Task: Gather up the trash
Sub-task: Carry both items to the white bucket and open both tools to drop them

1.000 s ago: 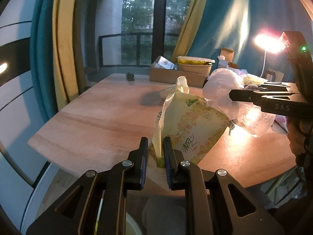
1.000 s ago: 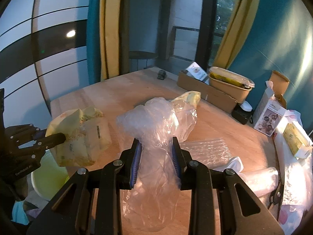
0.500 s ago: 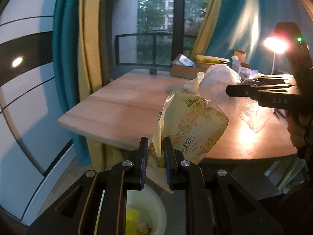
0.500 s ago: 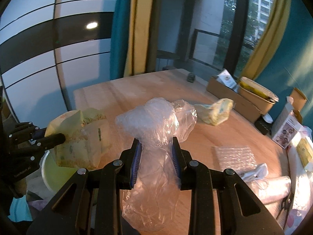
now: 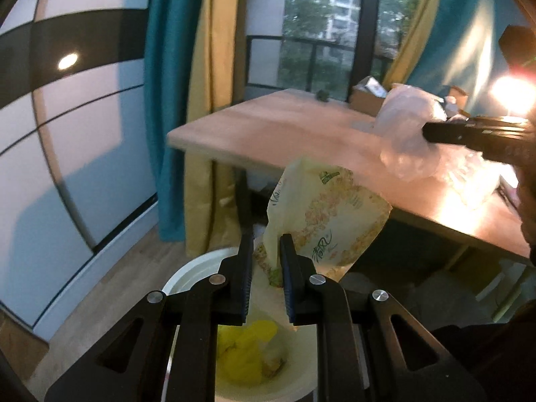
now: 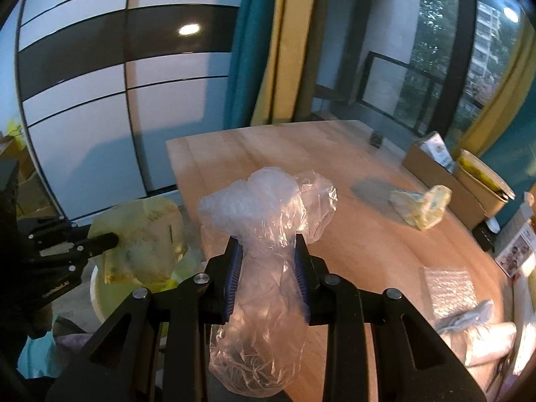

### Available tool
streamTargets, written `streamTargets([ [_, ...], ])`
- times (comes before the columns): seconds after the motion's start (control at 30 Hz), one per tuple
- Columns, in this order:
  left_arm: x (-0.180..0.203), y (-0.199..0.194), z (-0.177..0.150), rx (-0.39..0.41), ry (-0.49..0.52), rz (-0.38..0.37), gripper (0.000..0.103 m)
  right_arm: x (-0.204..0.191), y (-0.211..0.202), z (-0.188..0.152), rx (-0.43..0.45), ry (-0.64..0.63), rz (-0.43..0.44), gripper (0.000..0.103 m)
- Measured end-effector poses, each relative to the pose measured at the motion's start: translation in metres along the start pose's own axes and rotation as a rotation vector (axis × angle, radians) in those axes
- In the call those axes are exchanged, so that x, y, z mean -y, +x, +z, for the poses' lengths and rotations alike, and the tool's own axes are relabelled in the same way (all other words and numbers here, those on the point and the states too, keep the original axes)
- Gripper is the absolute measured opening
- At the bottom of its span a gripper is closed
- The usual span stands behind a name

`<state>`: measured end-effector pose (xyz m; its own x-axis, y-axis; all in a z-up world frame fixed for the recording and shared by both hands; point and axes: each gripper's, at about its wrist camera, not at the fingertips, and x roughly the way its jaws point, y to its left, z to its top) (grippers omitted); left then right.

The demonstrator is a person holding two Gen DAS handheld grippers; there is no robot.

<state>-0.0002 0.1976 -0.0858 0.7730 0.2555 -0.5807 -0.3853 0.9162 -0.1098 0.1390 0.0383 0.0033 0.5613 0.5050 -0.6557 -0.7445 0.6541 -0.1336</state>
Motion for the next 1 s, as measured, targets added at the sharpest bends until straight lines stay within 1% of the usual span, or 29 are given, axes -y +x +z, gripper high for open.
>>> streamTargets([
  [0.1, -0.01, 0.002, -0.007, -0.015, -0.026, 0.012, 0.018, -0.014, 0.004, 0.005, 0.003, -0.027, 0.027, 0.029],
  [0.23, -0.021, 0.007, -0.017, -0.057, -0.052, 0.028, 0.018, -0.032, 0.015, 0.009, -0.008, -0.056, 0.065, 0.029],
  [0.33, -0.031, 0.013, -0.027, -0.098, -0.074, 0.027, 0.019, -0.044, 0.023, 0.011, -0.016, -0.074, 0.091, 0.029],
  [0.4, -0.036, 0.016, -0.034, -0.124, -0.088, 0.037, 0.028, -0.051, 0.026, 0.011, -0.018, -0.086, 0.105, 0.029],
  [0.43, -0.039, 0.018, -0.037, -0.136, -0.096, 0.039, 0.035, -0.056, 0.028, 0.012, -0.019, -0.093, 0.116, 0.029],
  [0.47, -0.041, 0.019, -0.039, -0.146, -0.104, 0.038, 0.039, -0.06, 0.029, 0.012, -0.021, -0.099, 0.123, 0.029],
  [0.6, -0.052, 0.022, -0.049, -0.179, -0.125, 0.06, 0.041, -0.074, 0.038, 0.012, -0.036, -0.12, 0.154, 0.029],
  [0.8, -0.074, 0.012, -0.058, -0.168, -0.189, 0.107, 0.041, -0.089, 0.05, 0.01, -0.066, -0.146, 0.182, 0.029],
  [1.0, -0.097, -0.001, -0.06, -0.137, -0.219, 0.14, 0.041, -0.105, 0.065, 0.008, -0.119, -0.173, 0.198, 0.029],
])
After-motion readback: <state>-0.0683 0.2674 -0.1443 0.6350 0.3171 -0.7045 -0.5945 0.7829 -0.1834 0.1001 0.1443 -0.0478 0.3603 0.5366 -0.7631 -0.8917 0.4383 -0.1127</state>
